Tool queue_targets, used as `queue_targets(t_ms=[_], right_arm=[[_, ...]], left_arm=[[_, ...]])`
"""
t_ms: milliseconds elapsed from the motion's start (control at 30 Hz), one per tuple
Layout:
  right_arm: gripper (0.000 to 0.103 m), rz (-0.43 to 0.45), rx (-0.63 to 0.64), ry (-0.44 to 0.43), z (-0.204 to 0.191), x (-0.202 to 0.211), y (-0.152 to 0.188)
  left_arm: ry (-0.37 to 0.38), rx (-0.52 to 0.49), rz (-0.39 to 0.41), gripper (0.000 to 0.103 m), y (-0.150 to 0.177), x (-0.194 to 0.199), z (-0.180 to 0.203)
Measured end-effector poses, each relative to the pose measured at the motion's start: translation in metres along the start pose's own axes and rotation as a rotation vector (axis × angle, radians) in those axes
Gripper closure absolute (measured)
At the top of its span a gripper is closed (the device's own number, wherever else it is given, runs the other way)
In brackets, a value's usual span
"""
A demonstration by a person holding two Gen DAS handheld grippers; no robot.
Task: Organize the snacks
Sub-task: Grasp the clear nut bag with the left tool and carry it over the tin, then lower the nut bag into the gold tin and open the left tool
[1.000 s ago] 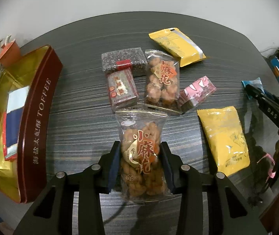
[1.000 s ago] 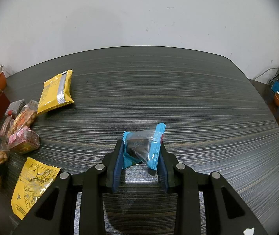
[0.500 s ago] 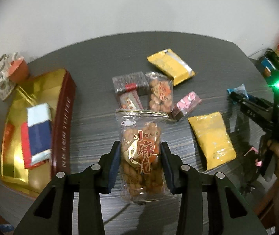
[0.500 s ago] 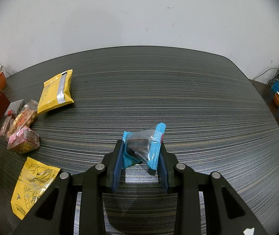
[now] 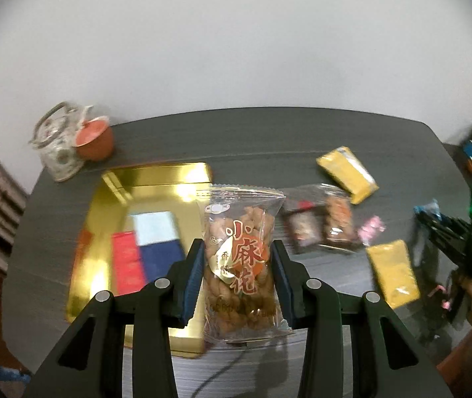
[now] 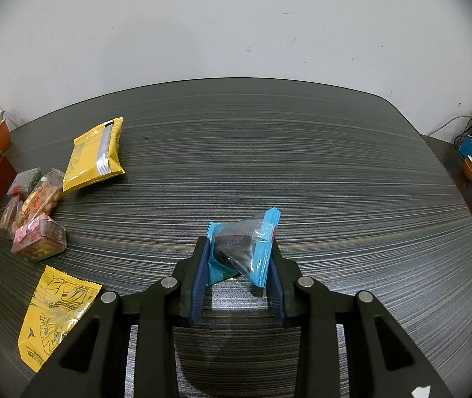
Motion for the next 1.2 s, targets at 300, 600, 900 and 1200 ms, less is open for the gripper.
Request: queue_targets(t_ms=[300,600,900,1200], right_arm=[[0.072,0.001,0.001,0.001,0.001,0.0,0.0],[0.072,0.002,0.004,0.005,0.001,0.0,0.0],[0.072,0.002,0.006,0.009,0.001,0.0,0.0],[0.072,0.003,0.006,0.008,0.001,0.001,0.0]], left_arm=[[-0.104,0.092,-0.03,0.062,0.007,-0.017,-0.075],[-0.14,0.168,-0.104,0.062,0.029,-0.049,-0.122],[-0.15,0.194,-0.14,0.062,0.036,-0.07,-0.143],[-0.154,0.254,-0.17,0.062,0.04,-0.086,-0.167]])
Point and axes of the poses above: each gripper's, at about its wrist camera, not at the fingertips, and x roughly against the way its jaws point, z to its right, y to its underside, the point moved 6 cm from there along -x, roughly the way its jaws point, and after that the axes turned 5 degrees about y, right-handed, at the moved point
